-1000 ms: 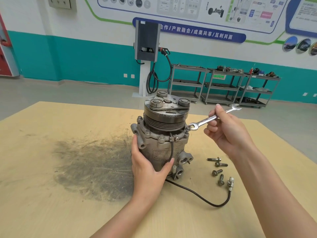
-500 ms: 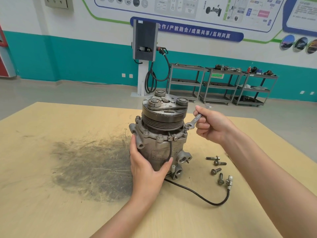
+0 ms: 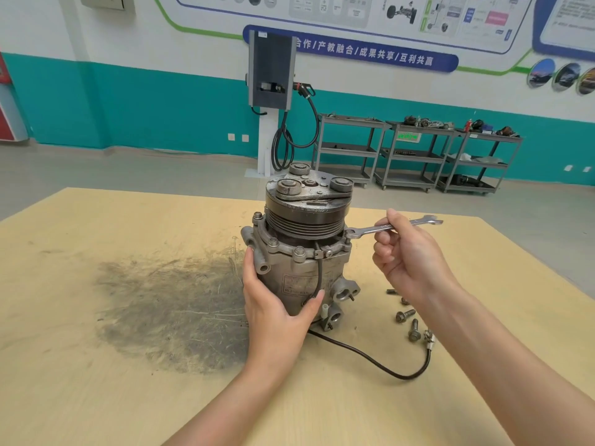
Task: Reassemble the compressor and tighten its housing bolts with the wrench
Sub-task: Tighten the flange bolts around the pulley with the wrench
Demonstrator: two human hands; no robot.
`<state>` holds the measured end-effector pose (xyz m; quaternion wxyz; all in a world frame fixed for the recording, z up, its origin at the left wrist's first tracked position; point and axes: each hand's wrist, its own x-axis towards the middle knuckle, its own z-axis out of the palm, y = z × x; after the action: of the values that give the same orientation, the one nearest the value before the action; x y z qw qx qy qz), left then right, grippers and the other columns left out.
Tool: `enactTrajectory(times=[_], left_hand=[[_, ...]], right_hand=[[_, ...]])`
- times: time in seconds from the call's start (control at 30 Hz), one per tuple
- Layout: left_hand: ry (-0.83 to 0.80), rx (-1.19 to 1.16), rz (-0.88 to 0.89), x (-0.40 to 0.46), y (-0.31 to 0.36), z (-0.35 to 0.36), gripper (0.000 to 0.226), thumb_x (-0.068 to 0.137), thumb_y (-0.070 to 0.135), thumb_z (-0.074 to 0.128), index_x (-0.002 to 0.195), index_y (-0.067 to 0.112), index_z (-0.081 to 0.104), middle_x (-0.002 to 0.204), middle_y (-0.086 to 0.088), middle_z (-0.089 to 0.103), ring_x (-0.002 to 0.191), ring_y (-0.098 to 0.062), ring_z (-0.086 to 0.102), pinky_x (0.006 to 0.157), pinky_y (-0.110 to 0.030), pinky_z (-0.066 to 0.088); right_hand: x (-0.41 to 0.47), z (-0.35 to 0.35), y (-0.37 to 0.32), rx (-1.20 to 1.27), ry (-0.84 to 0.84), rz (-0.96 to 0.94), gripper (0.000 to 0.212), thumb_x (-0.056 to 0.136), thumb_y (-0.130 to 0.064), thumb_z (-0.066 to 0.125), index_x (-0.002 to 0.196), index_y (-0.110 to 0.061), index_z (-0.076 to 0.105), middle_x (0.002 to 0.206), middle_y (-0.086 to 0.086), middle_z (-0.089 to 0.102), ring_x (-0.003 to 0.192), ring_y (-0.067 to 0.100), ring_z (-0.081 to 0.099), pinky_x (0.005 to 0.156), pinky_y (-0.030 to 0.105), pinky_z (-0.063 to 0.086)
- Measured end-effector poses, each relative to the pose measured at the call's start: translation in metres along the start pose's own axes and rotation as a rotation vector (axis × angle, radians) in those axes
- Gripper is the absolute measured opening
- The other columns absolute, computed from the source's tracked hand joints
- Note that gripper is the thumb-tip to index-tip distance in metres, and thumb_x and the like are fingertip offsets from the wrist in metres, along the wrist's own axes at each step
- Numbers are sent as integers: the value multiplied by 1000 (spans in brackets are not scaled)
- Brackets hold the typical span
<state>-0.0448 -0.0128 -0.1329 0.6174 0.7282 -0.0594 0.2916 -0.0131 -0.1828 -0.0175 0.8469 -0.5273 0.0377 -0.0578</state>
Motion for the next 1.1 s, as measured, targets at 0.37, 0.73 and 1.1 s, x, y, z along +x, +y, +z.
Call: enactTrajectory(times=[0.37,0.73,1.1], left_hand=[[22,32,-14,1,-2,4,118,65,34,90,140,60,2,150,26,11,149,-7,16,124,-43,21],[28,40,-33,2,-5,5,124,64,29,91,151,39,4,159,21,12,148,-15,27,120,-46,29],[3,38,-132,4,1,4,108,57,59,69,142,13,20,144,-19,44,134,-38,44,105,-61,40]], right_hand=[[-51,-1,45,-396,-75,-887,12,100,-19,49,91,-14,56,55,0,49,48,15,46,51,19,40],[-69,35,32,-1669,260,-1455,18,89,-16,59,72,-13,61,52,-3,50,38,17,47,42,21,24],[-81,71,29,-1944,347,-1348,44,81,-3,27,70,-22,64,46,-7,49,34,12,49,39,20,31]])
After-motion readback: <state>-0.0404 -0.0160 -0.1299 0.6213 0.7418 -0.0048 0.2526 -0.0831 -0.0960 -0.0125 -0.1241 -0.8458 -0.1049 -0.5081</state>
